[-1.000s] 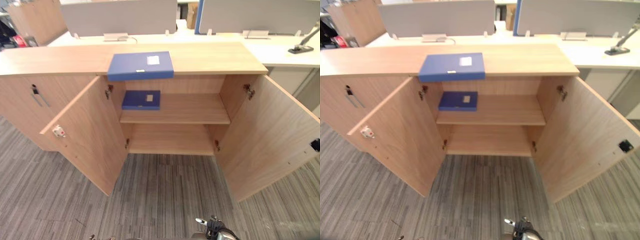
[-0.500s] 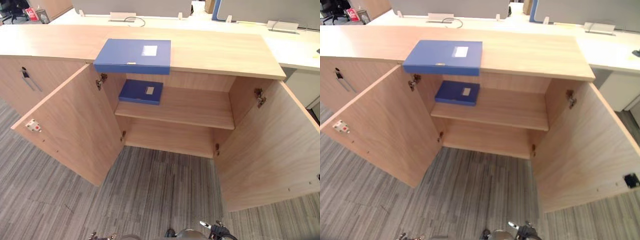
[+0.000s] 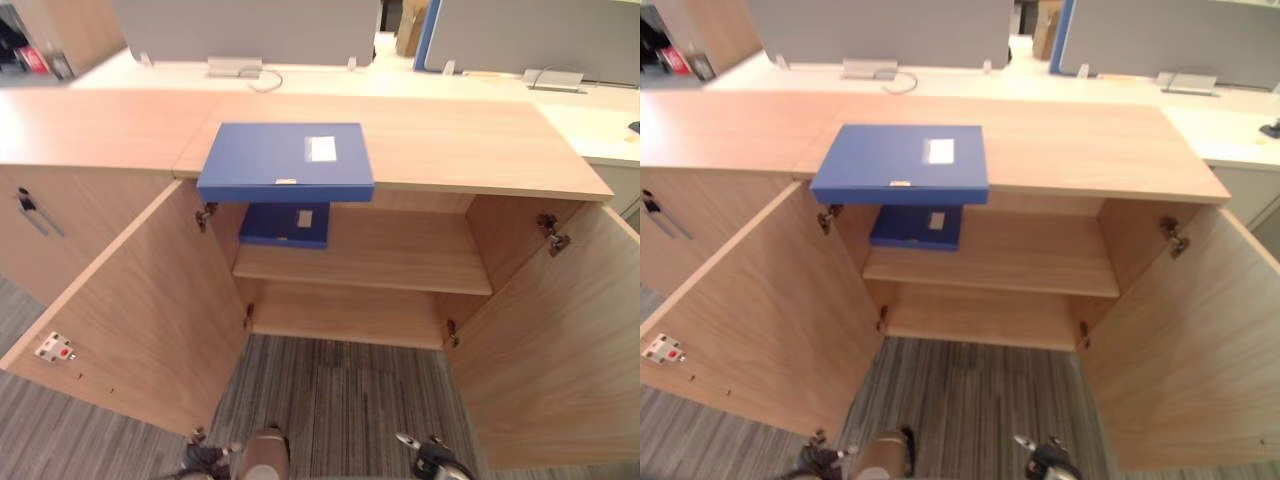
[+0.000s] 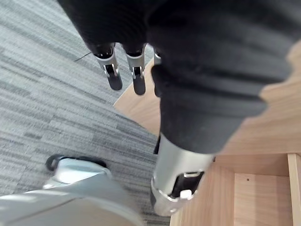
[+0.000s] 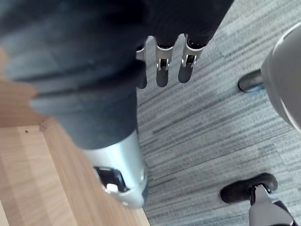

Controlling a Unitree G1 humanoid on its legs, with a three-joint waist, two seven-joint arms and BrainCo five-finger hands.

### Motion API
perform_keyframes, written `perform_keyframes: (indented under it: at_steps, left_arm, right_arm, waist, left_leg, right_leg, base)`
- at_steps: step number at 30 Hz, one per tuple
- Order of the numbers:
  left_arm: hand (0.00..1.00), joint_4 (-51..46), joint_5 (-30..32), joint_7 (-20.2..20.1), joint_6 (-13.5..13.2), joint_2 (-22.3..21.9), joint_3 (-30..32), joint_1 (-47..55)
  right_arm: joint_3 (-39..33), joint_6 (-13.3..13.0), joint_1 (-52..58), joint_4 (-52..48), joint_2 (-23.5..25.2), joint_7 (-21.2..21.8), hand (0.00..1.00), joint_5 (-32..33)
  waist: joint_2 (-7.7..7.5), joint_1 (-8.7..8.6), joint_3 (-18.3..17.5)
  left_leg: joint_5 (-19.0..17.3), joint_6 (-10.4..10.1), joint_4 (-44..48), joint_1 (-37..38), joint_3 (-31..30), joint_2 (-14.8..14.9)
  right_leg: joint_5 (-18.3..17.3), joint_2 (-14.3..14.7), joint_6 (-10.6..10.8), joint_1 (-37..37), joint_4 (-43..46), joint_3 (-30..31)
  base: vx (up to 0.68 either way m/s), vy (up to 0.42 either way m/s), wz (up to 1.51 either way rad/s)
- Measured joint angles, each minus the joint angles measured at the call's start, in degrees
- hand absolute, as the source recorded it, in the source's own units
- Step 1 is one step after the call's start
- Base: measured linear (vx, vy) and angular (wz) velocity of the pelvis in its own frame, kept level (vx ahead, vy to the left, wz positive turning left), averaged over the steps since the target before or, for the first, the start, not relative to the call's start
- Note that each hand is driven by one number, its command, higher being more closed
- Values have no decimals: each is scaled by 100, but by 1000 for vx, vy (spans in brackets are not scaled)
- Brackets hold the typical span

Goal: Walk over to the cabinet, pick up the folder, carry it to the office cabinet, place the folder inside the office cabinet, then close the office cabinet door

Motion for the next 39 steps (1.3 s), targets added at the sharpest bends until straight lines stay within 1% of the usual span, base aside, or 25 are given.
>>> perform_keyframes:
  at_steps: [1,2,3,6,9,13,14,15,17,18,20,21,23,24,25,26,27,28,30,32,33,34,36,37,39]
  left_arm:
    - [0,53,-8,2,-14,-2,43,-7]
    - [0,226,-48,12,-18,-22,165,4]
    - [0,455,-96,14,2,-46,289,50]
    - [0,750,-477,5,31,-64,426,148]
    - [0,808,-703,-13,29,-77,512,153]
    - [0,813,-809,-71,26,-85,601,161]
    - [0,809,-819,-91,25,-113,615,194]
    - [0,807,-822,-104,25,-130,626,195]
    - [0,798,-820,-140,26,-166,650,207]
    - [0,784,-810,-160,24,-150,650,231]
    - [0,781,-730,-253,25,-110,649,262]
    - [0,782,-661,-280,26,-100,649,257]
    - [0,799,-609,-339,30,-88,645,254]
    - [0,806,-592,-383,36,-67,648,298]
    - [0,806,-562,-430,34,-19,651,294]
    - [0,833,-563,-436,52,-38,662,248]
    - [0,862,-673,-441,56,-139,828,247]
    - [0,862,-782,-456,60,-168,896,260]
    - [0,867,-1333,-522,67,-192,980,318]
    - [0,813,-2693,-633,51,-247,879,343]
    - [0,756,-3124,-685,46,-247,742,338]
    - [0,682,-3378,-721,40,-240,612,342]
    - [0,296,-4043,-844,15,-129,-1,357]
    - [0,147,-4236,-875,15,-112,-169,357]
    - [0,-636,-4765,-981,12,-138,-735,357]
  right_arm:
    - [1,3,-8,1,7,-3,0,2]
    - [30,3,-77,-3,15,-7,0,4]
    - [93,3,-122,-9,34,-5,0,10]
    - [102,2,-115,-1,93,22,0,61]
    - [70,3,-81,74,84,33,0,127]
    - [26,21,13,198,82,80,0,87]
    - [37,49,76,175,54,121,0,-33]
    - [48,58,96,164,35,132,0,-51]
    - [187,65,148,-26,4,193,0,-230]
    - [328,58,183,-163,9,205,0,-231]
    - [554,37,223,-290,25,206,0,-226]
    - [697,24,225,-321,19,204,0,-225]
    - [750,-20,218,-336,18,204,0,-223]
    - [748,-36,233,-313,27,203,0,-221]
    - [714,-39,248,-255,44,203,0,-215]
    - [680,-35,247,-226,18,201,0,-219]
    - [609,-21,260,-189,-19,184,0,-226]
    - [620,-15,263,-184,-16,185,0,-225]
    - [647,-13,305,-180,2,188,0,-222]
    - [596,-14,364,-180,2,188,0,-208]
    - [518,-11,389,-156,21,188,0,-203]
    - [462,-1,380,-103,35,188,0,-195]
    - [467,5,341,-8,39,191,0,-193]
    - [477,6,338,-4,34,192,0,-195]
    - [628,8,300,6,13,195,0,-199]
  waist:
    - [-30,6,-21]
    - [-28,31,-32]
    - [10,46,-72]
    - [74,35,-154]
    - [48,46,-162]
    - [-4,51,-190]
    - [-11,54,-229]
    - [9,59,-227]
    - [75,101,-240]
    - [38,77,-228]
    - [1,33,-267]
    - [2,-18,-258]
    - [16,-101,-257]
    - [2,-134,-284]
    - [-77,-143,-299]
    - [-102,-145,-300]
    - [-10,-118,-368]
    - [-8,-106,-378]
    - [-37,-93,-427]
    - [-91,-92,-490]
    - [-104,-85,-552]
    - [-106,-80,-559]
    - [-150,-60,-555]
    - [-154,-61,-553]
    - [-156,-65,-560]
  left_leg:
    - [92,55,-222,106,56,-114]
    - [261,135,-684,374,182,-267]
    - [445,195,-1171,665,265,-367]
    - [805,270,-2028,1095,234,-505]
    - [1024,362,-2460,1271,168,-629]
    - [990,467,-2494,1364,177,-848]
    - [947,523,-2495,1412,216,-912]
    - [912,552,-2495,1462,257,-925]
    - [751,564,-2511,1673,499,-944]
    - [689,586,-2525,1763,642,-971]
    - [591,635,-2527,1817,773,-1008]
    - [580,631,-2526,1833,797,-988]
    - [579,625,-2526,1823,762,-890]
    - [570,573,-2526,1772,691,-823]
    - [577,519,-2526,1735,609,-824]
    - [608,457,-2527,1752,568,-764]
    - [684,348,-2521,1729,559,-585]
    - [710,298,-2521,1732,557,-519]
    - [702,240,-2522,1728,486,-358]
    - [695,143,-2522,1663,312,-239]
    - [694,121,-2522,1612,268,-215]
    - [693,114,-2521,1610,254,-208]
    - [673,84,-2523,1623,232,-200]
    - [672,83,-2523,1635,231,-204]
    - [672,82,-2519,1645,235,-217]
  right_leg:
    - [115,-76,11,-105,4,1]
    - [215,-261,129,-131,88,-47]
    - [363,-367,309,-127,75,-19]
    - [528,-457,356,-103,69,-41]
    - [573,-534,421,-88,54,-66]
    - [580,-753,434,-16,90,-80]
    - [568,-875,452,-105,328,-66]
    - [553,-918,477,-171,529,-48]
    - [473,-1070,570,-761,1812,229]
    - [456,-1178,599,-1124,2536,350]
    - [394,-1275,600,-1490,2987,357]
    - [190,-1234,607,-1642,2946,291]
    - [9,-981,589,-1734,2614,277]
    - [30,-708,541,-1673,1986,262]
    - [26,-612,425,-1597,1426,128]
    - [51,-577,406,-1519,1304,5]
    - [168,-385,342,-1372,972,-126]
    - [195,-323,313,-1324,880,-174]
    - [287,-135,242,-1141,547,-288]
    - [430,37,175,-892,81,-495]
    - [454,74,155,-864,-29,-542]
    - [462,97,150,-838,-46,-545]
    - [466,151,146,-749,-163,-544]
    - [466,153,146,-718,-193,-544]
    - [468,168,145,-692,-222,-535]
  base:
    - [146,195,28]
    - [115,150,-18]
    - [125,131,-21]
    - [135,99,3]
    - [73,81,15]
    - [49,119,2]
    - [27,125,-9]
    - [26,171,-28]
    - [15,179,-57]
    - [-4,153,-59]
    - [-12,115,-45]
    - [-6,50,-28]
    - [-10,-25,0]
    - [-44,-114,24]
    - [-15,-179,30]
    - [39,-207,34]
    - [70,-180,19]
    - [90,-217,13]
    - [89,-180,12]
    - [129,-165,38]
    - [100,-99,33]
    - [101,-72,16]
    - [126,-79,5]
    - [108,-73,5]
    - [65,-47,1]
